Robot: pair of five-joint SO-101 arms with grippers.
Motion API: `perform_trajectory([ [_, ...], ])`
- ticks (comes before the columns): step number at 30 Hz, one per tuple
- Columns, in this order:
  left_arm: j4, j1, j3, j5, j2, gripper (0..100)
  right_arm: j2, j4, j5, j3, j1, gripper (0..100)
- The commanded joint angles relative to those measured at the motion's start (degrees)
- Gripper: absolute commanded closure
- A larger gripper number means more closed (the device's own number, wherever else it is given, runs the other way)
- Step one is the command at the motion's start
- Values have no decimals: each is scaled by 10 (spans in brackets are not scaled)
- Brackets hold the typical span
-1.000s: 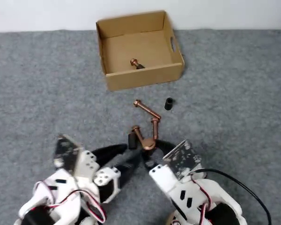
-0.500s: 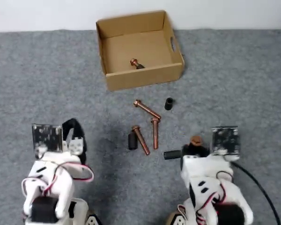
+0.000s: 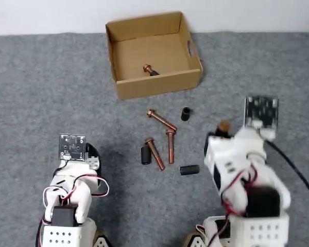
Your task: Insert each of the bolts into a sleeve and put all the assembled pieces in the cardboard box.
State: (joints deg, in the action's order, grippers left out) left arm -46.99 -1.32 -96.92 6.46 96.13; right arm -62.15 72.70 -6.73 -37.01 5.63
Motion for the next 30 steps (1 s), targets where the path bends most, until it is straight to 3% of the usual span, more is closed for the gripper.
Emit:
perform_trajectory([
  [1, 17, 4, 1, -5, 0, 996, 86, -95, 27, 77, -5, 991],
  [11, -26, 4, 1, -5, 0, 995, 314, -341, 30, 189, 0, 991],
  [17, -31, 2, 1, -5, 0, 995, 461, -400, 34, 289, 36, 991],
  [23, -33, 1, 1, -6, 0, 995, 640, -483, 111, 400, 65, 991],
  [30, -34, 1, 1, -9, -1, 995, 846, -517, 121, 562, 69, 991],
])
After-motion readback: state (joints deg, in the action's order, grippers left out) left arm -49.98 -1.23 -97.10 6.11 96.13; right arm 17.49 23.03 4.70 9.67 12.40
